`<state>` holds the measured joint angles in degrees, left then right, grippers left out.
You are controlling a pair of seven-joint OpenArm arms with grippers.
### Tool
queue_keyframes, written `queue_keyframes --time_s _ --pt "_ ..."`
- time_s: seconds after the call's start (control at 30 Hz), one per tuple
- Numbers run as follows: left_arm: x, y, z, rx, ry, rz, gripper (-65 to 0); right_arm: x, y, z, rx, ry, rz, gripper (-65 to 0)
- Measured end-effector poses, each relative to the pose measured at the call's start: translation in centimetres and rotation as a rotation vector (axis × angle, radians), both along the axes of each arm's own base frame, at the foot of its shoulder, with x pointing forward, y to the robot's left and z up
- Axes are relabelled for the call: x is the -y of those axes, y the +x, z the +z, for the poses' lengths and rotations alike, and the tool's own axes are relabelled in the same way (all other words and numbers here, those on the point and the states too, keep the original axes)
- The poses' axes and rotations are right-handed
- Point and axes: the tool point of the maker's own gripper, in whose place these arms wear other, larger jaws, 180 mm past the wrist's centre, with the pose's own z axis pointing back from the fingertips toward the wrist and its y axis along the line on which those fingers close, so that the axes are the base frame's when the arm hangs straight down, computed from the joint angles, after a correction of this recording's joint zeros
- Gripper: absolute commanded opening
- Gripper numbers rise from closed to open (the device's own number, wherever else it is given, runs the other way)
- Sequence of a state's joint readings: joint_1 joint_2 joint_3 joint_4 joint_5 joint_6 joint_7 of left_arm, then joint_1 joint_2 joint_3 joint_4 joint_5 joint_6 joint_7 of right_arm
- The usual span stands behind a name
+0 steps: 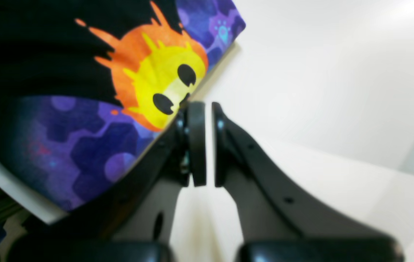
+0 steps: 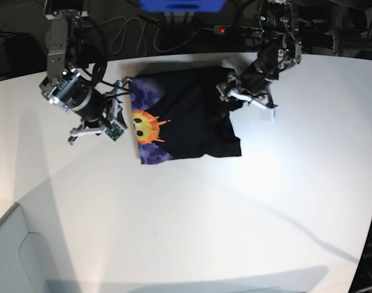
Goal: Fold the T-shirt properly
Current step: 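Grasp the bundle's edge with the left gripper and pull it, then drag the folded shirt with the left gripper toward the right gripper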
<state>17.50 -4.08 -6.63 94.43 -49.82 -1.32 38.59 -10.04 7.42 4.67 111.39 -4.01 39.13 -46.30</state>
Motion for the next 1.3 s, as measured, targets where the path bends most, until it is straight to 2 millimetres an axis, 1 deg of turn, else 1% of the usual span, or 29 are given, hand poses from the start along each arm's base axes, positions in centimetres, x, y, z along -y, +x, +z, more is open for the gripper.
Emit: queue_keyframes --time_s 0.03,0.1,0.13,0.17,0.2,0.27,0.33,0.37,0.4,0.43,0.53,0.6,0.7,0.73,0.87,0.97,1.03,1.1,1.2,1.3 --pt "0.8 0.0 -0.2 -0.004 -0.016 -0.016 -18.2 0.0 -0.1 -0.1 -0.004 -0.001 0.0 -65.0" --pt "1.7 -0.2 -0.4 -0.009 -0.036 -0.035 -18.4 -0.1 -0.1 -0.1 -0.004 0.002 0.0 -65.0" --pt "2.0 -0.3 -0.6 -0.013 -0.043 -0.042 -19.2 -0.1 -0.1 -0.1 -0.003 0.001 0.0 -65.0" --pt "2.2 -0.4 -0.7 -0.011 -0.045 -0.048 -21.8 0.0 -0.1 -0.1 -0.003 0.001 0.0 -65.0" --pt "2.3 -0.6 -0.9 -0.018 -0.038 -0.066 -26.1 0.0 -0.1 -0.1 -0.003 0.001 0.0 -65.0" --pt "2.3 -1.1 -1.4 -0.032 -0.019 -0.092 -37.4 -0.1 -0.1 -0.1 -0.003 0.001 0.0 -65.0" --pt "2.0 -1.3 -1.7 -0.046 -0.003 -0.1 -51.2 -0.1 -0.1 0.0 -0.002 0.002 0.0 -65.0" --pt "1.9 -1.5 -1.9 -0.051 0.003 -0.099 -59.5 0.0 -0.1 -0.1 -0.003 0.001 0.0 -65.0" --pt "1.6 -1.6 -2.0 -0.053 0.007 -0.103 -65.0 -0.1 -0.1 -0.1 -0.003 0.002 0.0 -65.0" --pt "1.5 -1.8 -2.0 -0.061 0.011 -0.116 -65.0 -0.1 -0.1 -0.1 -0.003 0.002 0.0 -65.0" --pt "0.9 -1.1 -1.8 -0.05 0.038 -0.148 -65.0 0.0 -0.1 -0.1 -0.002 0.0 -0.001 -65.0" --pt "0.7 -0.8 -2.0 -0.048 0.057 -0.169 -65.0 0.0 -0.1 -0.1 -0.002 0.001 -0.001 -65.0" --pt "1.3 0.0 -2.2 -0.034 0.074 -0.246 -65.0 0.1 -0.3 -0.1 -0.006 0.001 -0.005 -65.0" --pt "1.6 0.3 -2.5 -0.033 0.083 -0.289 -65.0 0.5 -0.3 0.0 -0.003 -0.001 -0.018 -65.0" --pt "3.7 2.4 -3.1 -0.006 0.162 -0.489 -65.0 3.5 -0.1 1.4 0.042 -0.038 -0.103 -65.0" --pt "5.4 3.7 -3.2 0.024 0.237 -0.64 -65.0 4.8 -0.1 2.4 0.072 -0.042 -0.146 -65.0" --pt "6.6 4.6 -3.2 0.047 0.288 -0.732 -65.0 6.5 -0.3 2.5 0.073 -0.059 -0.195 -65.0" --pt "7.8 5.5 -3.1 0.072 0.353 -0.837 -65.0 8.7 -1.0 2.1 0.047 -0.097 -0.256 -65.0" --pt "9.2 6.5 -3.1 0.119 0.467 -0.975 -65.0 10.9 -1.5 2.2 0.043 -0.113 -0.331 -65.0" --pt "11.6 8.3 -2.6 0.249 0.644 -1.1 -65.0 13.0 -2.5 2.1 0.033 -0.111 -0.425 -65.0"
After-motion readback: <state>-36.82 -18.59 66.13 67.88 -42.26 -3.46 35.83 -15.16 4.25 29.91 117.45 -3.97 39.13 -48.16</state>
